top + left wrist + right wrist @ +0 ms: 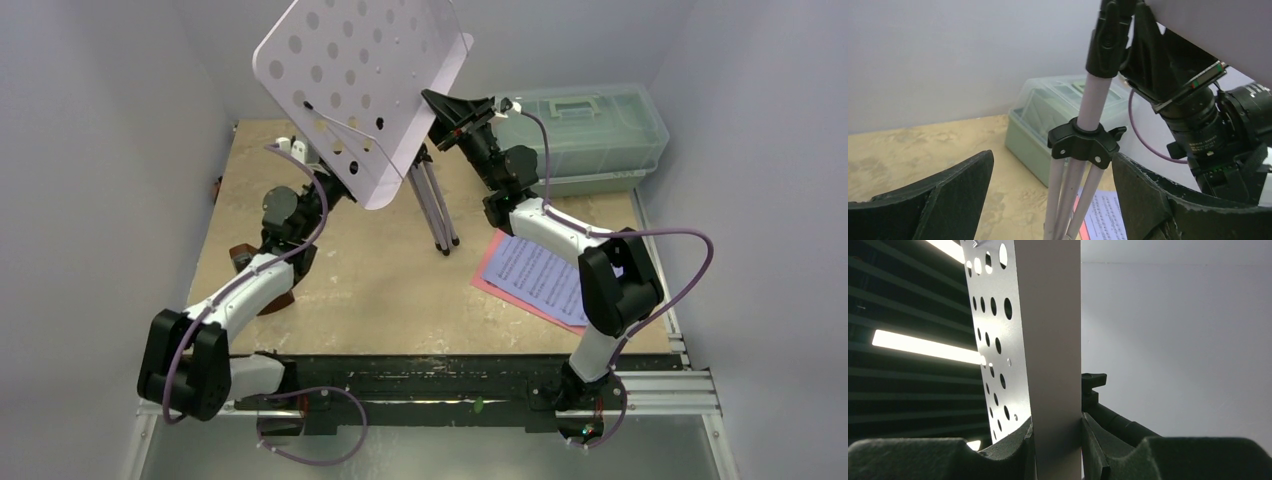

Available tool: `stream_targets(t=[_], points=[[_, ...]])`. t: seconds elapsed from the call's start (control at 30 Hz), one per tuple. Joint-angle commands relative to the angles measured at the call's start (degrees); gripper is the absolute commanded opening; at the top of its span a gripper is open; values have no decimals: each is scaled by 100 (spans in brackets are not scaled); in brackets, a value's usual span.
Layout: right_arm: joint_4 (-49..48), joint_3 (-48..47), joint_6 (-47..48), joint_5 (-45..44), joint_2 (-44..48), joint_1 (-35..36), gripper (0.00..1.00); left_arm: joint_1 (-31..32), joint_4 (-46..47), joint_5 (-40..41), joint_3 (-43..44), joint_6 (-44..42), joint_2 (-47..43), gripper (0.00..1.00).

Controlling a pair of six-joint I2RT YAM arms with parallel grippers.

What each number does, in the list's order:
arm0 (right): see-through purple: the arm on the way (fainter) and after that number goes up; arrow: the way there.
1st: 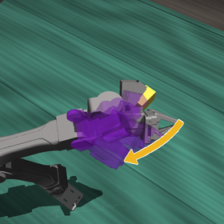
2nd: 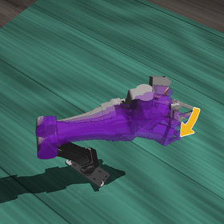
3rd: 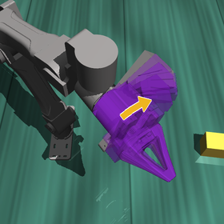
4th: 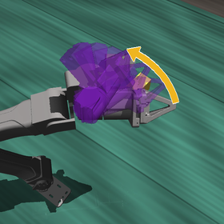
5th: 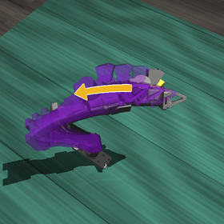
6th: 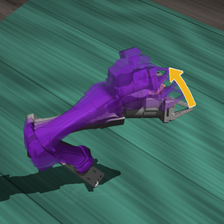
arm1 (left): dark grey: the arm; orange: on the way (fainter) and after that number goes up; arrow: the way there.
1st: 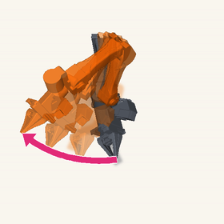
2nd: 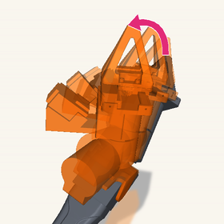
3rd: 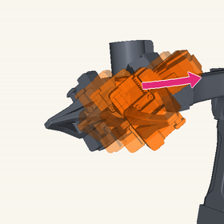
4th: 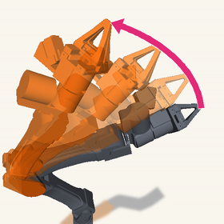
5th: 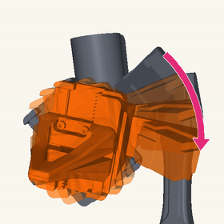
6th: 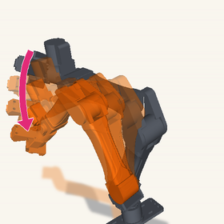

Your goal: Set up the instrument practice props

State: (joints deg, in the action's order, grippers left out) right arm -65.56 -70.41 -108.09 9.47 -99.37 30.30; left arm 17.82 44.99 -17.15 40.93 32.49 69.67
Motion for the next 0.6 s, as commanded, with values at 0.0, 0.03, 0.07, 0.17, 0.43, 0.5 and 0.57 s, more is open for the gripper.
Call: stream_targets(t=[0.0,0.03,0.07,0.17,0.43,0.5,0.57], points=[[-1617,-377,-554,-227,571,-18,0,43,2054,-877,298,294,522,87],[-1620,-377,-548,-222,564,-16,0,72,2251,-868,349,395,654,87],[-1616,-372,-546,-218,553,-17,0,96,2339,-832,467,471,775,87],[-1671,-330,-551,-247,527,-20,0,243,2253,-763,864,429,1076,92],[-1651,-289,-552,-367,545,-19,0,520,1342,-520,1793,149,1690,67],[-1618,-277,-503,-344,578,-21,0,520,1353,-436,1805,161,1760,61],[-1575,-226,-449,-341,625,-18,0,529,1281,-368,1849,107,1807,52]])
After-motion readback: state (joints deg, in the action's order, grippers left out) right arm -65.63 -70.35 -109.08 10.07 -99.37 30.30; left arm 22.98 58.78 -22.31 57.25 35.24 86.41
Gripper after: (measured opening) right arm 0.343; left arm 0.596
